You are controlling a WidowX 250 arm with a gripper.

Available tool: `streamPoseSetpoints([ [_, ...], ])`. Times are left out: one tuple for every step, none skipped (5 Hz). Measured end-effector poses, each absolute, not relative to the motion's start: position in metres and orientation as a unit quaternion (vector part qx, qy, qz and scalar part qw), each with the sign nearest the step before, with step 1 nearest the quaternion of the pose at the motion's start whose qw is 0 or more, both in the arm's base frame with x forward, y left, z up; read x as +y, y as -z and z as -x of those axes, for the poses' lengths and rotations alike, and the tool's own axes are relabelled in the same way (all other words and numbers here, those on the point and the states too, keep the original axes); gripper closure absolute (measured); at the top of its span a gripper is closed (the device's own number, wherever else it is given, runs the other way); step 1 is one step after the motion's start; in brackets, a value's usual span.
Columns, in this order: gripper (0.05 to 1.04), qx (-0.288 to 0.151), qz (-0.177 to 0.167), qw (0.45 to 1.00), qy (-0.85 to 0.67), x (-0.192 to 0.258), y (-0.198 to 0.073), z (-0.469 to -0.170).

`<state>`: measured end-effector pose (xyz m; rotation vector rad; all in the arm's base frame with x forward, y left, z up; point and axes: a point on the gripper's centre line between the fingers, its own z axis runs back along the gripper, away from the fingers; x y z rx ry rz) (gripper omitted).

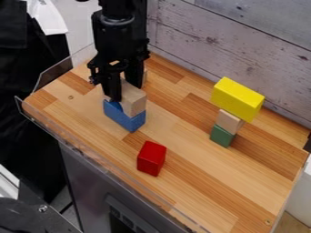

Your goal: Take the rectangle arch and put it on the blue rectangle

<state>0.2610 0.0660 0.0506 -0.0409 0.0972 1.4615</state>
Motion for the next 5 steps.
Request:
streamPoseSetpoints([
  [0.182, 0.057, 0.013, 0.745, -0.664, 0.065, -0.049, -0.259],
  [0.08, 0.028, 0.007, 0.748, -0.663, 0.073, -0.073, -0.265],
  [0.084, -0.019, 0.002, 0.756, -0.655, 0.08, -0.113, -0.272],
  [0.084, -0.037, 0.001, 0.79, -0.612, 0.073, -0.141, -0.27],
  [0.084, -0.028, 0.003, 0.854, -0.519, 0.044, -0.162, -0.277],
])
